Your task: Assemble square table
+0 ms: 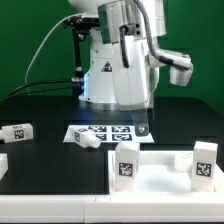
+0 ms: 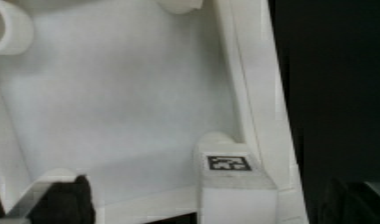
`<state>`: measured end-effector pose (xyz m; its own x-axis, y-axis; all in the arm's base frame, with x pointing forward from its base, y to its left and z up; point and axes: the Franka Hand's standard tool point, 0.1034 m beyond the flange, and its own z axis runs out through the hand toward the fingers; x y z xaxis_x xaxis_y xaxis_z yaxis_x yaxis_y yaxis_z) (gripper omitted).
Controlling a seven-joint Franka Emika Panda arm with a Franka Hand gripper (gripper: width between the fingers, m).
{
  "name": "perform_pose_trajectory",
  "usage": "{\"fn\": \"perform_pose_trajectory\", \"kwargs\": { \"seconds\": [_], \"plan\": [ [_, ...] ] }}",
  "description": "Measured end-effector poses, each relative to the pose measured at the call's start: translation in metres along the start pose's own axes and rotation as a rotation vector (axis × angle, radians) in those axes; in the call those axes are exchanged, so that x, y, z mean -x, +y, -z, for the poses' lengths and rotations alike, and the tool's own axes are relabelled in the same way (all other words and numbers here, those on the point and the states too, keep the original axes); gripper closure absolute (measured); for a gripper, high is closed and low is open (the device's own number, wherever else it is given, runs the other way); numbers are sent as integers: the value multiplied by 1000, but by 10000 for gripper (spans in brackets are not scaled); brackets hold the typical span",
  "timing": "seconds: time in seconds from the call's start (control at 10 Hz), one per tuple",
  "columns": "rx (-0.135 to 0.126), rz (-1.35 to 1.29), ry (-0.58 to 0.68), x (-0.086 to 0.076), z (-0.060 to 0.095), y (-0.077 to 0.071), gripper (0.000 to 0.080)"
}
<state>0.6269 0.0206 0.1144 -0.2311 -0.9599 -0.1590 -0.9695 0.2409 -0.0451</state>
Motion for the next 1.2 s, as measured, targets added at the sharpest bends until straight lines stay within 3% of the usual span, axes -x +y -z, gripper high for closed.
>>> {"fn": "perform_pose_trajectory", "kwargs": {
  "seconds": [0.4, 0.6, 0.7, 0.8, 0.9, 1.2],
  "plan": [
    [9, 17, 7, 3, -2, 4, 151],
    [26, 50, 17, 14, -6, 34, 151],
    [13, 47, 30, 14, -13, 58, 151],
    [21, 47, 44, 15, -23, 81, 151],
    [37, 53, 46, 17, -27, 89, 151],
    [32, 58, 46, 16, -27, 85, 151]
  ]
}}
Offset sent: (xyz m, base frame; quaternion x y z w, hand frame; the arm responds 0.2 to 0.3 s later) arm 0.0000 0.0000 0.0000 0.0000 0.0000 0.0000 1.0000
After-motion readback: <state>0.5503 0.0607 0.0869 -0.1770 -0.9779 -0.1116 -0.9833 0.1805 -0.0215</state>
